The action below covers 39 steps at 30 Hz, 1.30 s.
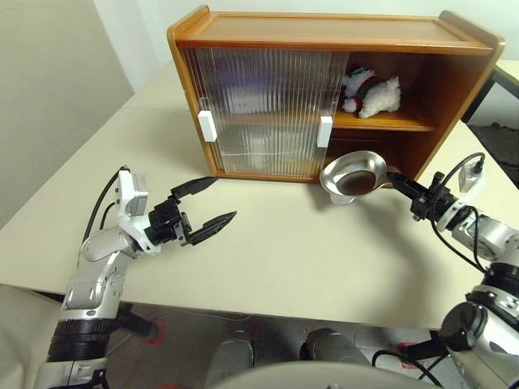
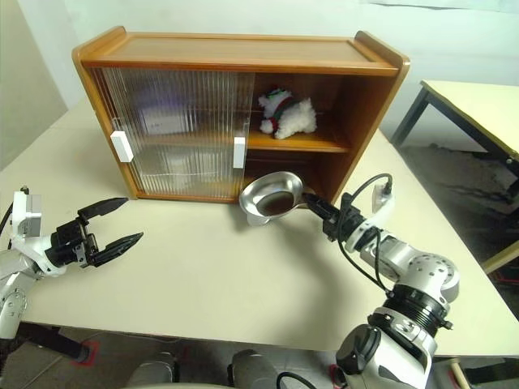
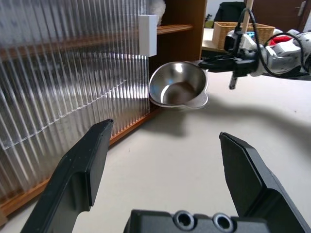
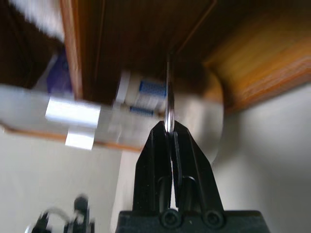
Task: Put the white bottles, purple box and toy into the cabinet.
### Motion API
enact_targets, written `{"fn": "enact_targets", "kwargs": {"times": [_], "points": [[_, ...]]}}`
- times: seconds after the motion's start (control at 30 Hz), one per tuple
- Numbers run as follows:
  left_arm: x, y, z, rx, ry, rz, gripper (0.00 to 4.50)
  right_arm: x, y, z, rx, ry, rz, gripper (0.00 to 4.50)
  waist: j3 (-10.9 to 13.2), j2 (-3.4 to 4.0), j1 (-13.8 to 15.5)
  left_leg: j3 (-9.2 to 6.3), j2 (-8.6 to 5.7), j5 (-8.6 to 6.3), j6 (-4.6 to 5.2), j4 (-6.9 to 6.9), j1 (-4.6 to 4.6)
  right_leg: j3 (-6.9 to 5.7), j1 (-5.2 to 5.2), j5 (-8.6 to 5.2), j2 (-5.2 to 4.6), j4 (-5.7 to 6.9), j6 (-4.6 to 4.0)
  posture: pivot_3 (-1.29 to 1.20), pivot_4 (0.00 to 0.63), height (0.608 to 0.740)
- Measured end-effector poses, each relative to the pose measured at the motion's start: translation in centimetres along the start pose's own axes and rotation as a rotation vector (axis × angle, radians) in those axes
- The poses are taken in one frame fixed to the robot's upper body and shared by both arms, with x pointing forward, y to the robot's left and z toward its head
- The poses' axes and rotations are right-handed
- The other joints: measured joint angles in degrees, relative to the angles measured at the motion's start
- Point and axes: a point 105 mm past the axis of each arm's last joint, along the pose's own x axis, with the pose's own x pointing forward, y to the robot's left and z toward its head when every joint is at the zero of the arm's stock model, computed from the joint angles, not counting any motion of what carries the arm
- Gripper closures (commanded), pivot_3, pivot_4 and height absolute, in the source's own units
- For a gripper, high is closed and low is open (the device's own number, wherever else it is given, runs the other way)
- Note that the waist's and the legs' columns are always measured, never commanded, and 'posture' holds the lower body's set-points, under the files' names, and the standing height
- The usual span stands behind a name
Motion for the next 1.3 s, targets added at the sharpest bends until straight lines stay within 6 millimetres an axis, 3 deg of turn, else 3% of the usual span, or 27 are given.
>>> {"fn": "enact_targets", "kwargs": {"times": [0.17,0.47,1.0,1.27,1.3], "points": [[0.1,0.0,0.1,0.002,-0.002,-0.009,0.0,1.0,-0.1,1.3,-0.014,-0.098,-0.018,4.47,0.0,0.02,0.0,-0.05,0.05,0.0,0.0,0.0,-0.01,0.04,-0.02,-0.01,-0.06,0.0,-0.13,-0.15,0.0,0.74],[-0.1,-0.2,0.0,0.01,-0.004,-0.027,0.0,2.3,-0.5,1.6,-0.026,-0.147,-0.033,4.47,0.0,0.03,0.1,-0.37,0.27,-0.08,0.1,-0.03,-0.03,0.02,-0.02,0.24,0.0,0.0,-0.63,-0.15,0.0,0.74],[-0.5,-0.2,-0.6,0.011,0.0,-0.028,0.0,4.8,-1.4,1.8,0.034,-0.356,-0.094,4.47,0.0,0.08,0.0,-0.59,0.77,-0.15,0.21,-0.04,-0.03,-0.07,-0.06,0.32,0.59,0.0,-0.73,-0.14,0.0,0.74],[-0.6,-0.2,-0.8,0.006,0.004,-0.024,0.0,6.3,-1.6,2.4,0.057,-0.429,-0.134,4.47,0.0,0.18,0.1,-0.61,0.98,-0.16,0.2,-0.09,-0.05,-0.12,-0.16,0.68,0.73,0.0,-1.43,-0.13,0.0,0.74],[-0.7,-0.2,-0.8,0.005,0.004,-0.023,0.0,6.5,-1.7,2.3,0.055,-0.426,-0.135,4.25,0.0,0.19,0.1,-0.61,1.01,-0.17,0.2,-0.1,-0.05,-0.13,-0.17,0.68,0.75,0.0,-1.44,-0.13,0.0,0.74]]}}
